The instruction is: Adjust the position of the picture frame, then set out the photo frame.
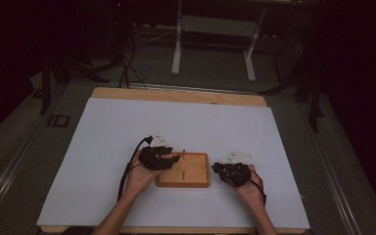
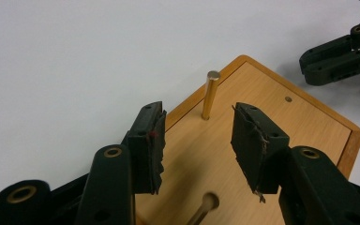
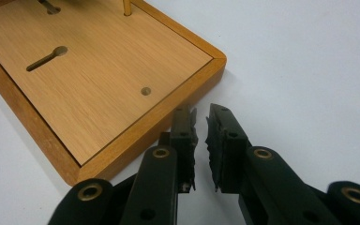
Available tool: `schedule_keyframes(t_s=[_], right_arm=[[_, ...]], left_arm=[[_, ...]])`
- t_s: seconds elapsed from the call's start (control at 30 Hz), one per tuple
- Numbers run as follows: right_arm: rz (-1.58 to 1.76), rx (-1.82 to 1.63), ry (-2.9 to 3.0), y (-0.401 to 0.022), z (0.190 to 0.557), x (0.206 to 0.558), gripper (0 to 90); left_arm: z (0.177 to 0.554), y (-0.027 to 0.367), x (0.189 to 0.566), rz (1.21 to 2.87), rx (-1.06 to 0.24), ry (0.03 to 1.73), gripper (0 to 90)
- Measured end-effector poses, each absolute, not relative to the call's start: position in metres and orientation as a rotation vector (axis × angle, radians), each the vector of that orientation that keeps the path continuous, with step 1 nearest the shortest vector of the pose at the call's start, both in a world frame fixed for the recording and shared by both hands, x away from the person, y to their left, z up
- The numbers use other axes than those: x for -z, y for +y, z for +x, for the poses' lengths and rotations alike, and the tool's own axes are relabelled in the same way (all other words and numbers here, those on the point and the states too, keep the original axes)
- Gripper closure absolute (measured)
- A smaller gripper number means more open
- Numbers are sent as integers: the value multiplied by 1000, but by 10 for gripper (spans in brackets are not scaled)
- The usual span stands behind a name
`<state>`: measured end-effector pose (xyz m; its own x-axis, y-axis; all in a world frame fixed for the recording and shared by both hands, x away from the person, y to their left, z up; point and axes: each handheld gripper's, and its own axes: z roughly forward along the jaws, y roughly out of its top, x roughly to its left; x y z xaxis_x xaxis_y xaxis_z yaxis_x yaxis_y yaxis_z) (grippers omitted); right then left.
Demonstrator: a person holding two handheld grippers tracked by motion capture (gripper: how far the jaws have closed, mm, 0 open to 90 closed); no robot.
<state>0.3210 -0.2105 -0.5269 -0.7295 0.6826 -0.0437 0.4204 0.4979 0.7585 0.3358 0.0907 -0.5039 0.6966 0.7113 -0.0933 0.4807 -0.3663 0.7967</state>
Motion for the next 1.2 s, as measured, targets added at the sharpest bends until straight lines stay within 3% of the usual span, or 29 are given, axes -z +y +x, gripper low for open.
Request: schedule_keyframes(t_s=[0.7, 1.2], right_arm=[[897, -1109, 2403, -206, 320, 525, 782], [832, -1166, 2410, -197, 325, 511, 775]], left_arm=[[308, 139, 518, 2000, -421, 993, 510], [307, 140, 521, 2004, -423, 991, 504]])
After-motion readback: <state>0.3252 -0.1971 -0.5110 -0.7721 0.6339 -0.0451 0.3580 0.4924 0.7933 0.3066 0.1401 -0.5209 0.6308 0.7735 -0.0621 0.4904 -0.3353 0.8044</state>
